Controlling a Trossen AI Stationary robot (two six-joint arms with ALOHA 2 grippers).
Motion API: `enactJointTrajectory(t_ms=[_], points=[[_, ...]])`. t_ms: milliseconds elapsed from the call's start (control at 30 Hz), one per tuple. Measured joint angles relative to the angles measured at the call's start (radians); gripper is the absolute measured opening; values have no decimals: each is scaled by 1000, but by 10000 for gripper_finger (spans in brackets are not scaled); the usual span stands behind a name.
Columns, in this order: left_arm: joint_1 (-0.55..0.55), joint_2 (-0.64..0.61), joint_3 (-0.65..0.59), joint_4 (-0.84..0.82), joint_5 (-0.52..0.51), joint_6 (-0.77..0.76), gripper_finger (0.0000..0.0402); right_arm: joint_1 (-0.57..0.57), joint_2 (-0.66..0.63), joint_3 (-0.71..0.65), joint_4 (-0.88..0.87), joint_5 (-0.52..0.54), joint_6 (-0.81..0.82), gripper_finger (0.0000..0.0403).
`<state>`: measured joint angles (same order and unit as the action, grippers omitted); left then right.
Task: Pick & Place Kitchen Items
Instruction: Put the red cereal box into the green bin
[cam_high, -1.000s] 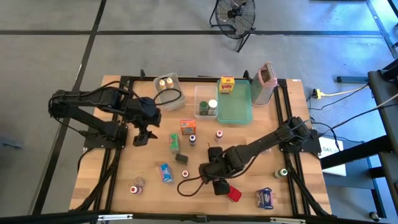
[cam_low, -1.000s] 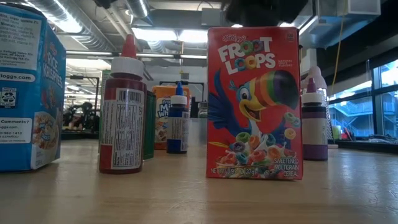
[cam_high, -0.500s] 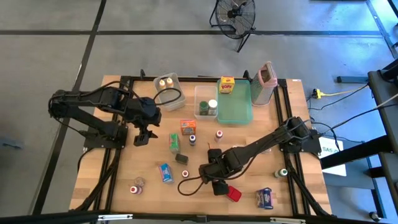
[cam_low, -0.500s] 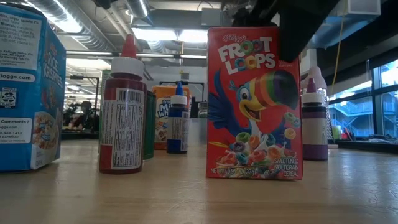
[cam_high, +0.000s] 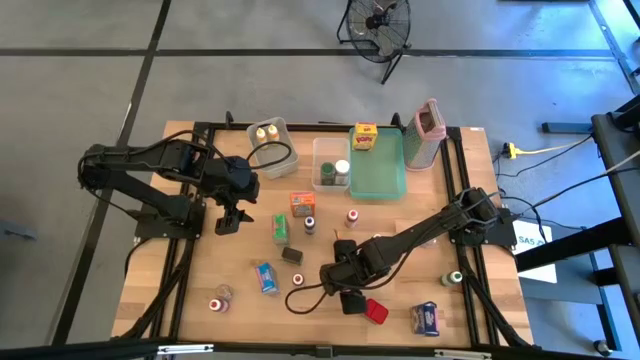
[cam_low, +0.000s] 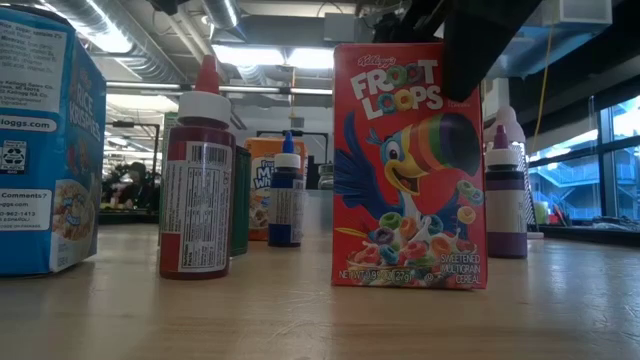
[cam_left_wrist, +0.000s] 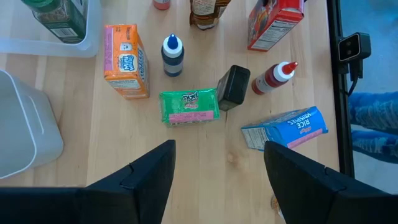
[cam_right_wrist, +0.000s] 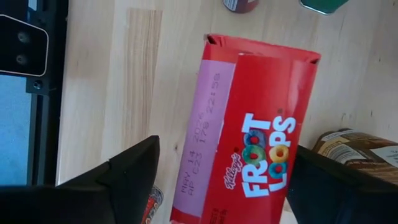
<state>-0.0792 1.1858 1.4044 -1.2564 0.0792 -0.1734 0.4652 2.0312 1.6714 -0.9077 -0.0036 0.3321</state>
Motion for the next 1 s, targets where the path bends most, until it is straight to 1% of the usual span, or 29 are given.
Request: enactJointTrajectory(t_ms=[500, 633, 733, 1000], points=[[0, 0, 0, -8, 0, 4, 240, -13, 0, 0, 0, 1, 7, 179], [0, 0, 0, -20, 0, 15, 240, -15, 0, 15, -7, 3, 20, 154], [0, 0, 0, -27, 0, 22, 240, -14, 0, 40, -9, 3, 20, 148], [0, 0, 0, -27, 0, 21, 240, -14, 0, 128, -101, 2, 20, 152]])
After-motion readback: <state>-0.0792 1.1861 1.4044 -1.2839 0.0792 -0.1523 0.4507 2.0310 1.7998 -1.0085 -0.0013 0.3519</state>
